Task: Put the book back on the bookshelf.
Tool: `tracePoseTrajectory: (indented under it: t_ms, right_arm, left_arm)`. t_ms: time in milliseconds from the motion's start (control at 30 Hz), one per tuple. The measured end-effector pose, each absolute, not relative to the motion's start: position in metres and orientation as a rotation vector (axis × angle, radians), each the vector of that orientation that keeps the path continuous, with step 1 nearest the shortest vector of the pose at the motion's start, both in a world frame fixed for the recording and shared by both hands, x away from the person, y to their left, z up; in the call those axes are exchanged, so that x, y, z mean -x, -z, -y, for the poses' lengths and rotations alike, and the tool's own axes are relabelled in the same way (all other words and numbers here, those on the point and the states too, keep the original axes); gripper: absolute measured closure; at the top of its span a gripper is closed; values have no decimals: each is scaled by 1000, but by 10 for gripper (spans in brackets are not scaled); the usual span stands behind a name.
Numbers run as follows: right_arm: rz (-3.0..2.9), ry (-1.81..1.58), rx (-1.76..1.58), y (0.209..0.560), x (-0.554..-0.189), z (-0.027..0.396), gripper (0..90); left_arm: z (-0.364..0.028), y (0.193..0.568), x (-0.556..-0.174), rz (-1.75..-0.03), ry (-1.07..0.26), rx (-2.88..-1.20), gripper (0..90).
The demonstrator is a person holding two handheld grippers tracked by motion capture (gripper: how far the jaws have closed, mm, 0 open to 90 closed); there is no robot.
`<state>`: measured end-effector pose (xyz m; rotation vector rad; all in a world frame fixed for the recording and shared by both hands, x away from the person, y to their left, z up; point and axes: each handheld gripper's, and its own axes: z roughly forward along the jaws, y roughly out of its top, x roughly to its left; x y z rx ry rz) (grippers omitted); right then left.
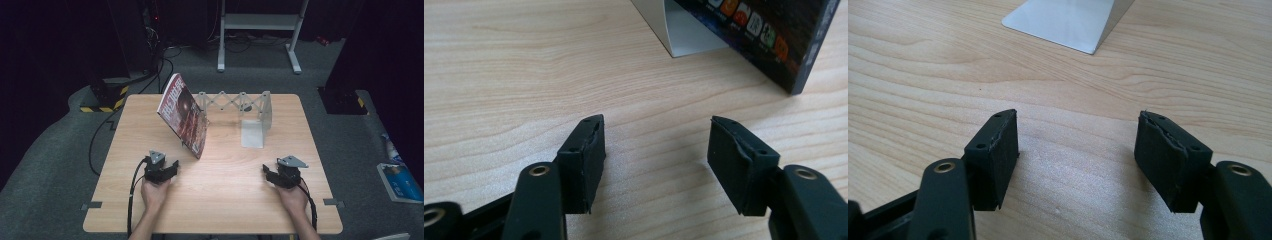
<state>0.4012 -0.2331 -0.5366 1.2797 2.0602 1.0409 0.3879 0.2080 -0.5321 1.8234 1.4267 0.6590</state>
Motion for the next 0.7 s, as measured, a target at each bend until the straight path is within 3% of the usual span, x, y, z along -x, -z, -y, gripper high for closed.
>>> tracePoseTrajectory:
  t_ms: [700]
  right_arm:
    - [-2060, -1041, -1279, 537, -401, 233, 342]
  left_arm:
    - [-203, 534, -386, -1403, -696, -1848, 357]
